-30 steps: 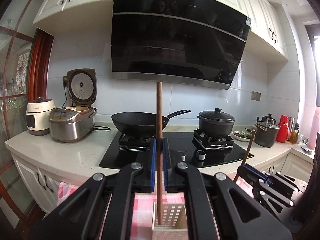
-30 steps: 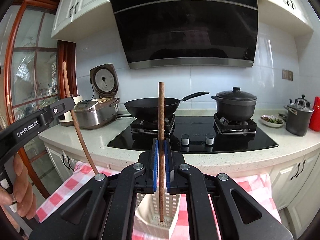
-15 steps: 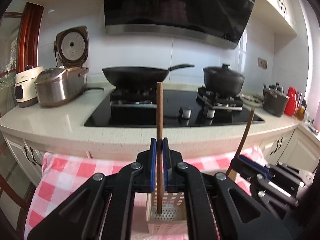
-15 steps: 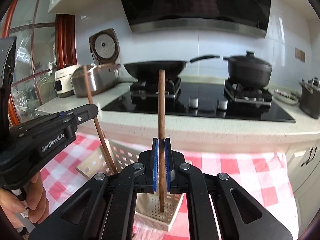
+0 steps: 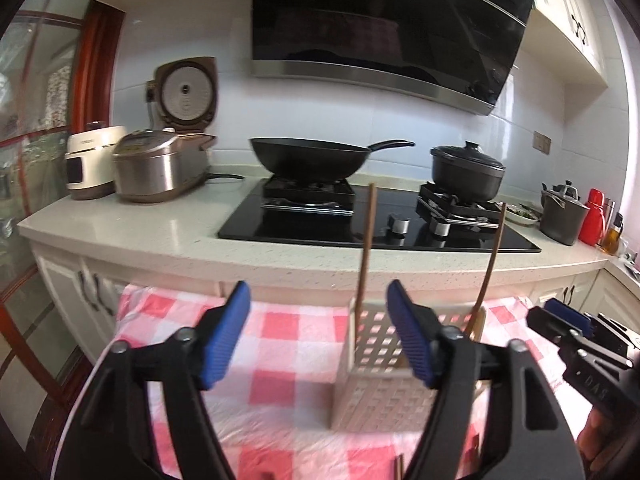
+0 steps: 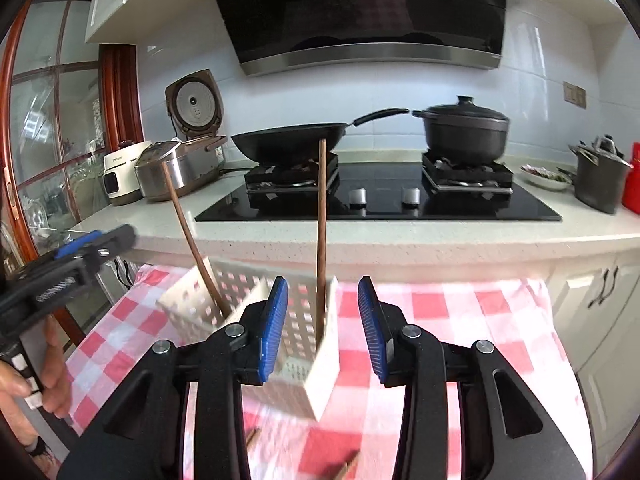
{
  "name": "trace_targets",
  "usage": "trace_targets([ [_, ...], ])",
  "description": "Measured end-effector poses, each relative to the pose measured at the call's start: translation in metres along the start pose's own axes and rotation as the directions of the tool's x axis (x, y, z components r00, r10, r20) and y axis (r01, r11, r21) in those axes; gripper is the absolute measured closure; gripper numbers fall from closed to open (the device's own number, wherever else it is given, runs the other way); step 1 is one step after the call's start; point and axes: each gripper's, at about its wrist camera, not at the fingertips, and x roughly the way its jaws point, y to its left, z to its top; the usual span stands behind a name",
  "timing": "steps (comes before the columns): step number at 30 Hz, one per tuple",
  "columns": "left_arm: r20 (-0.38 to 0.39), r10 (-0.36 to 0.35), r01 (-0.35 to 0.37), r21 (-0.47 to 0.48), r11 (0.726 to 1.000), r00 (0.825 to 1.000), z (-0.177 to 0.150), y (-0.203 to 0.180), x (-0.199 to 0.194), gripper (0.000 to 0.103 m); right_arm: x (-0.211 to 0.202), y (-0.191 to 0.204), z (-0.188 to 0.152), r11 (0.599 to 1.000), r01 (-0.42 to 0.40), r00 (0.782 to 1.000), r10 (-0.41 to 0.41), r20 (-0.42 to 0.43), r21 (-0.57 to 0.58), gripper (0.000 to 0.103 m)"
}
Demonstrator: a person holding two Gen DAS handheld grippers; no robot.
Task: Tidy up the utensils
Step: 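Move back to the table and close the right tool on a chopstick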
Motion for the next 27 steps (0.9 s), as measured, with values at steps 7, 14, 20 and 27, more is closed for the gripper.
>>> trace_targets([
  [7,0.008,0.058,-0.058,0.036,0.998,0.998,-0.038,0.012,-0.054,0.014,-0.025,-0.010,-0.044,0.998,0.024,0.998,-0.021,-0.051,0.061,0.067],
  [14,-0.041,0.079,-0.077,0.035,0.996,0.996,-0.085,0.022,-0.091,0.013,-0.044,-0.019,-0.100,0.989,0.058,0.989,-0.038,-0.143,0.140,0.067],
  [20,-0.183,0.083,-0.097,-0.070,0.993,0.980,-0.125,0.046,-0.100,0.013,-0.045,-0.014,-0.143,0.985,0.081,0.965,-0.038,-0.258,0.154,0.079],
  [27,-0.215,0.111,-0.124,-0.048,0.991,0.970,-0.146,0.056,-0.105,0.018,-0.035,-0.004,-0.164,0.980,0.086,0.942,-0.022,-0.335,0.179,0.085],
])
